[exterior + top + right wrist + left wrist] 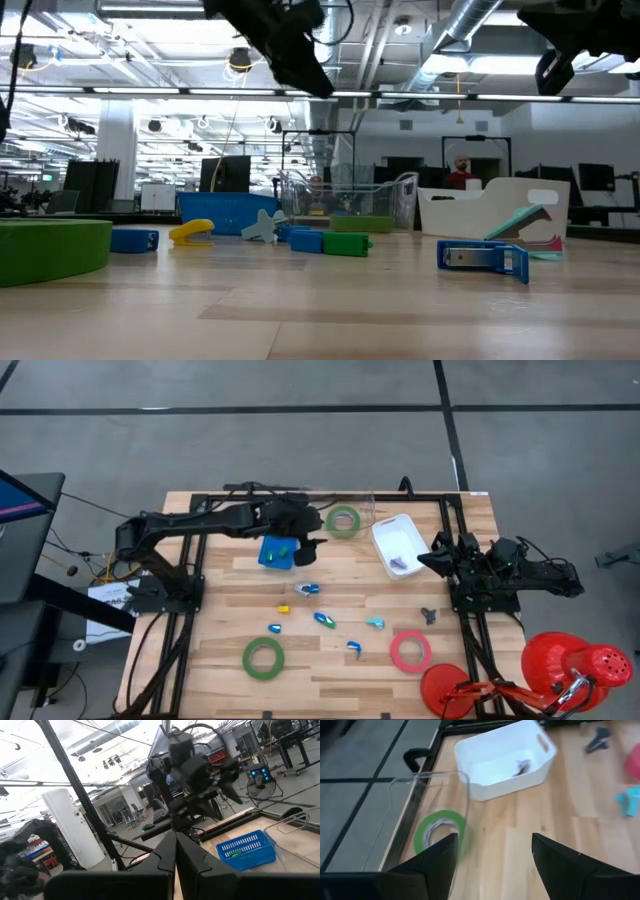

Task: Pick and place Stapler, Stapler remover, tape
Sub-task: Put the yellow stapler into the blue bin

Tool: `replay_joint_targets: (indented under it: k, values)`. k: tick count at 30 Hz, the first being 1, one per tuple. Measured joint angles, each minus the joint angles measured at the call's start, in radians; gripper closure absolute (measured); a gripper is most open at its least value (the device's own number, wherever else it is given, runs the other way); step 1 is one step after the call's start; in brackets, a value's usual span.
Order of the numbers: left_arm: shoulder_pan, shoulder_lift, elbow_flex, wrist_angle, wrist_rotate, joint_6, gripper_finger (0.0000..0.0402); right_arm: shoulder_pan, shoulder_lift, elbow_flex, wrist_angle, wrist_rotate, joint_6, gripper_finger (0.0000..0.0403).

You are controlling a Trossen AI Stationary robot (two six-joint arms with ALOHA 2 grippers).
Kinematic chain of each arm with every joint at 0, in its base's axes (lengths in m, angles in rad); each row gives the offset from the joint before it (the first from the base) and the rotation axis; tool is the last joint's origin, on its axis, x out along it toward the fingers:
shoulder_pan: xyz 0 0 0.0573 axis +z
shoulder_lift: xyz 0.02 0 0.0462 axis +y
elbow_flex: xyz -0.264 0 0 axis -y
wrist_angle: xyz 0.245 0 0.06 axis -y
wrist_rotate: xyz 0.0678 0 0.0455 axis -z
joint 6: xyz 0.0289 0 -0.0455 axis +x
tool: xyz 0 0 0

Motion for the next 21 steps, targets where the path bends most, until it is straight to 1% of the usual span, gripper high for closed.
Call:
replay_joint_targets:
  k: [16, 21]
  values:
    - [-0.193, -0.161, 0.0, -0.292, 0.0, -0.009, 0.0163, 0.0, 0.0, 0.0, 0.0, 0.0, 0.0, 0.0402]
    - [-0.255, -0.181, 0.0, -0.391, 0.002, -0.078, 0.0165, 0.0, 0.0, 0.0, -0.001, 0.0, 0.0, 0.0402]
